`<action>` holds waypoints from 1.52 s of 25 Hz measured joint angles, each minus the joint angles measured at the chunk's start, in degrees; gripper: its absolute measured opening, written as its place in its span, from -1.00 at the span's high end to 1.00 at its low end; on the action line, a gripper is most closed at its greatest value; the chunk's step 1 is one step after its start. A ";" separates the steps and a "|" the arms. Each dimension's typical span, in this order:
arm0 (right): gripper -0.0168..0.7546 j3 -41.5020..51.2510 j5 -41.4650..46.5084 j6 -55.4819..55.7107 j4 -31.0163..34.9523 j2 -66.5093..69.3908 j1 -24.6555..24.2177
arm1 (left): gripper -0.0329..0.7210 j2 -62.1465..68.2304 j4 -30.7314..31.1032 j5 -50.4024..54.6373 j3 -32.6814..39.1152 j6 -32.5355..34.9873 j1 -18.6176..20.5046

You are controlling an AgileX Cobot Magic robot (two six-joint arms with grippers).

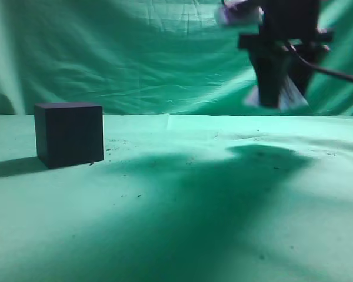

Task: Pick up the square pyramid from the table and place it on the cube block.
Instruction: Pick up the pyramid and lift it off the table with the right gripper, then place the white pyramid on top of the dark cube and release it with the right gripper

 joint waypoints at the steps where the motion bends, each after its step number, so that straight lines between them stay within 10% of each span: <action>1: -0.09 -1.79 1.00 0.00 0.00 -0.48 1.02 | 0.91 0.00 0.00 0.00 0.00 0.00 0.00; 16: -0.09 -21.72 2.61 1.70 6.40 3.80 24.46 | 0.91 0.00 0.00 0.00 0.00 0.00 0.00; 31: -0.09 -26.93 3.27 3.01 6.77 13.46 26.66 | 0.91 0.00 0.00 0.00 0.00 0.00 0.00; 34: -0.66 -30.12 6.70 3.01 6.89 14.08 26.66 | 0.91 0.00 0.00 0.00 0.00 0.00 0.00; 38: -0.72 -39.73 11.46 4.32 6.99 14.22 26.66 | 0.91 0.00 0.00 0.00 0.00 0.00 0.00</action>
